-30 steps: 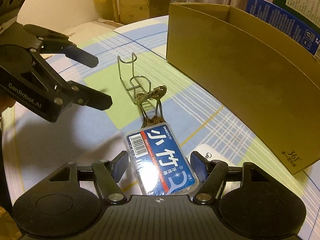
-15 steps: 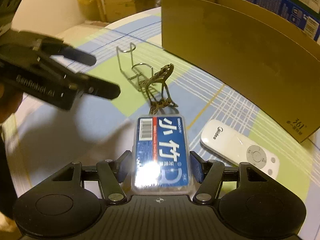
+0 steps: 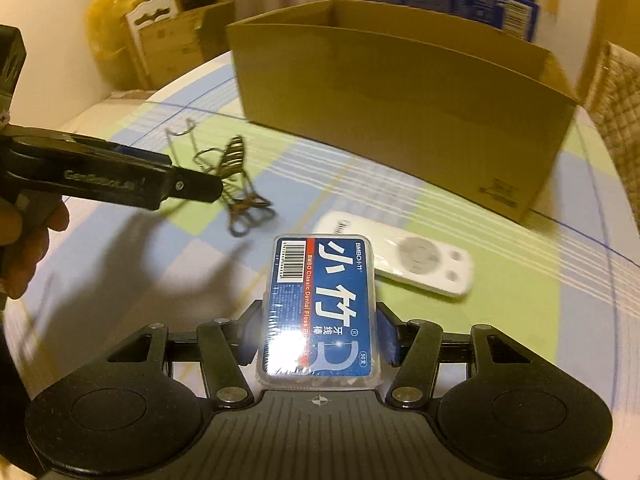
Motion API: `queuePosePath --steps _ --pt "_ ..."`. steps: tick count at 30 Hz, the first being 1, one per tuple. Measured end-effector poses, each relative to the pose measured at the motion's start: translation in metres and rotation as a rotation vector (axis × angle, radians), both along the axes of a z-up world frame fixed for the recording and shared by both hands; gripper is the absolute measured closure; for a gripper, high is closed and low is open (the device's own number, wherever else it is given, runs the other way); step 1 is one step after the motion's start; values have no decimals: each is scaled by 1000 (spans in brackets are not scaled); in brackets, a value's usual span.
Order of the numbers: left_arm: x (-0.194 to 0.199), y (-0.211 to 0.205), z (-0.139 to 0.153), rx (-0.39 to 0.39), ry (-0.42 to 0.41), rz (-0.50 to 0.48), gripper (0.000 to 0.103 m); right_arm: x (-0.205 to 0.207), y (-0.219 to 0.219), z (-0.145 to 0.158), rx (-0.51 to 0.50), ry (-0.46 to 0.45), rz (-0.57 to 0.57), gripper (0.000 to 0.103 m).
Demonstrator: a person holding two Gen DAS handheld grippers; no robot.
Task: Organize rigid objects
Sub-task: 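Grasp the blue-labelled toothpick case with the right tool, then grasp the coiled spring with the left tool while the right tool lifts the case, then carry the spring and toothpick case into the box and release both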
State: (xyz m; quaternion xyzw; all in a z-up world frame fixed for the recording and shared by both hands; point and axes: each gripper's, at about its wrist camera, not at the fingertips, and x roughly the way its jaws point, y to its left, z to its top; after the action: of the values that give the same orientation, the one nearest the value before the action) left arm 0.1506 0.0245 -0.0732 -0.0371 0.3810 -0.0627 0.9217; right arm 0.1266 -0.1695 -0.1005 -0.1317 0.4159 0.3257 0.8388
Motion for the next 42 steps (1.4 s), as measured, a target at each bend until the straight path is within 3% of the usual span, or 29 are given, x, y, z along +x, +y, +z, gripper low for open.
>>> queuePosePath --steps 2,6,8,10,11,17,25,42 --pt "4 -10 0 22 -18 -3 42 0 -6 2 6 -5 -14 49" --pt "11 -27 -1 103 -42 -30 63 3 -14 4 27 -6 -39 49" --pt "16 -32 -3 138 -41 -43 66 5 -16 3 38 -4 -48 49" --pt "18 -34 -4 158 -42 -57 83 5 -20 3 53 -1 -57 49" --pt "19 -35 -4 167 -43 -63 86 5 -21 3 58 1 -61 49" --pt "12 -36 -1 206 -51 -66 90 3 -27 3 69 8 -83 49" --pt "-2 -31 18 140 -60 -69 100 -1 -31 13 82 -5 -107 49" --pt "-17 -22 65 48 -100 -34 100 -13 -28 56 106 -71 -124 49"
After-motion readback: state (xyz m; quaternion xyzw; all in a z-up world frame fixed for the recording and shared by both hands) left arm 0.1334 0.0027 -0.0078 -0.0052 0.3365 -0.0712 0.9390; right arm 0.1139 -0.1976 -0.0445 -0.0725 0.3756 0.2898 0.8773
